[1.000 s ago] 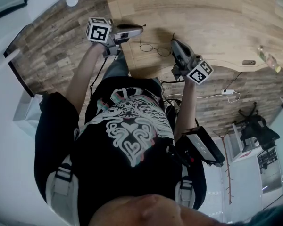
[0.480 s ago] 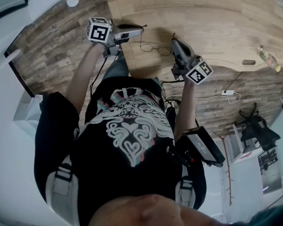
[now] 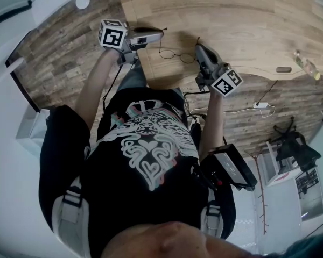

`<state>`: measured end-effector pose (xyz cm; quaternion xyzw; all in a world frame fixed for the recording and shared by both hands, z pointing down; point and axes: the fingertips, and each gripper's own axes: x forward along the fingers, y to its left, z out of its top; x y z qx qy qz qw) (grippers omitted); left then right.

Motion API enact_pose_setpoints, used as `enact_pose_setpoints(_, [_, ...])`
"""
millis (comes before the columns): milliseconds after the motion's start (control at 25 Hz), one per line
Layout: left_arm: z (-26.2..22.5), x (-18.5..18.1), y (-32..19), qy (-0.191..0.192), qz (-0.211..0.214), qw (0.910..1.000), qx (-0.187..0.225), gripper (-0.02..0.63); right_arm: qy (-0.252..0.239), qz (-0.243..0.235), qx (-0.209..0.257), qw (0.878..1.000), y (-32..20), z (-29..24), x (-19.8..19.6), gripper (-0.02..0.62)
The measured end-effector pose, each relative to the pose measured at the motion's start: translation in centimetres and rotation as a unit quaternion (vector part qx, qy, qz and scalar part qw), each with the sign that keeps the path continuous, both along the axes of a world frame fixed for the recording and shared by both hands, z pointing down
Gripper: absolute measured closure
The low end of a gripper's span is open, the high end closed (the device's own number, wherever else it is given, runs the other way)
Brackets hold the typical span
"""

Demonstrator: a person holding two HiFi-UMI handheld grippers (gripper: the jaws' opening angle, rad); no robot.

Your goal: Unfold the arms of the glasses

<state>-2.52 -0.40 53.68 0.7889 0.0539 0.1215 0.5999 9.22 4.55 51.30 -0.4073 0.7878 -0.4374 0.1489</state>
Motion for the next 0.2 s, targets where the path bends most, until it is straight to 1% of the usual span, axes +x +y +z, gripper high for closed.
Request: enact_pose_setpoints(200, [0.06,0.06,0.13,-0.002,0.004,1.0000,0.003,0.601,0.005,0.000,0.001,1.000,-0.02,-0.02,-0.02,0.595])
